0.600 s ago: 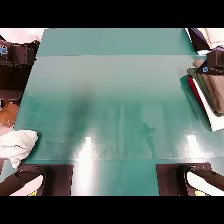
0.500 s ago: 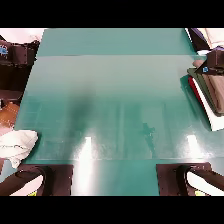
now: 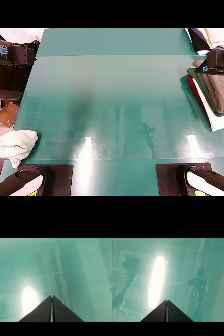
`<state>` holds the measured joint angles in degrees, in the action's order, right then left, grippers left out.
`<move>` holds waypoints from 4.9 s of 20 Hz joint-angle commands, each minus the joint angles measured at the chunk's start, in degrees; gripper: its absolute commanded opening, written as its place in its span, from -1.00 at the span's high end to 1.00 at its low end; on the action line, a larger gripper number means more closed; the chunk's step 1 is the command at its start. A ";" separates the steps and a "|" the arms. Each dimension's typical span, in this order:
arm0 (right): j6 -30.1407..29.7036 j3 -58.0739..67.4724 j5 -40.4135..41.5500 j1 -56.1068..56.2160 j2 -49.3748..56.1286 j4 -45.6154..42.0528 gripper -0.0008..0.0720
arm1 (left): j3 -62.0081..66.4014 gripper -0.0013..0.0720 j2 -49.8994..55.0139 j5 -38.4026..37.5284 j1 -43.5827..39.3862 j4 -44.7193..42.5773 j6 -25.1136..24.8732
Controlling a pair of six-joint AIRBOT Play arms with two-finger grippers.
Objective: Fold the shirts.
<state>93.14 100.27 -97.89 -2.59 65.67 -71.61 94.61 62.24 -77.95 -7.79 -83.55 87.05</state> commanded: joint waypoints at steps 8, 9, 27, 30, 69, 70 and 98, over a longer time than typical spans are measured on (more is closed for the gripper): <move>-0.09 -0.02 0.20 0.04 -0.02 0.02 0.93 | -0.33 -0.67 0.00 -12.83 0.04 -3.28 1.49; -0.48 -0.02 0.35 0.07 -0.04 0.02 0.93 | -2.08 -0.67 -0.59 -16.59 0.04 -5.29 1.51; -3.23 -0.02 -0.11 0.11 -0.04 0.02 0.93 | -59.63 -0.75 -14.21 -6.32 11.89 -25.31 10.47; -3.23 -0.02 -0.15 0.11 -0.04 0.02 0.93 | -59.74 -0.35 -14.21 -5.01 12.48 -25.46 10.47; -1.92 -0.02 -0.09 0.11 -0.04 0.07 0.93 | -13.49 -0.67 15.85 -0.98 -15.91 21.05 -5.75; -1.92 -0.02 -0.13 0.09 -0.04 0.07 0.93 | -18.82 -0.67 13.81 1.46 -16.04 20.96 -5.09; -1.53 -8.24 1.05 6.86 -1.88 1.44 0.93 | -45.35 0.90 0.96 11.08 -20.85 7.80 2.86</move>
<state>91.39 97.12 -98.61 0.67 64.99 -70.63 45.39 66.08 -59.40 -31.03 -63.55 86.96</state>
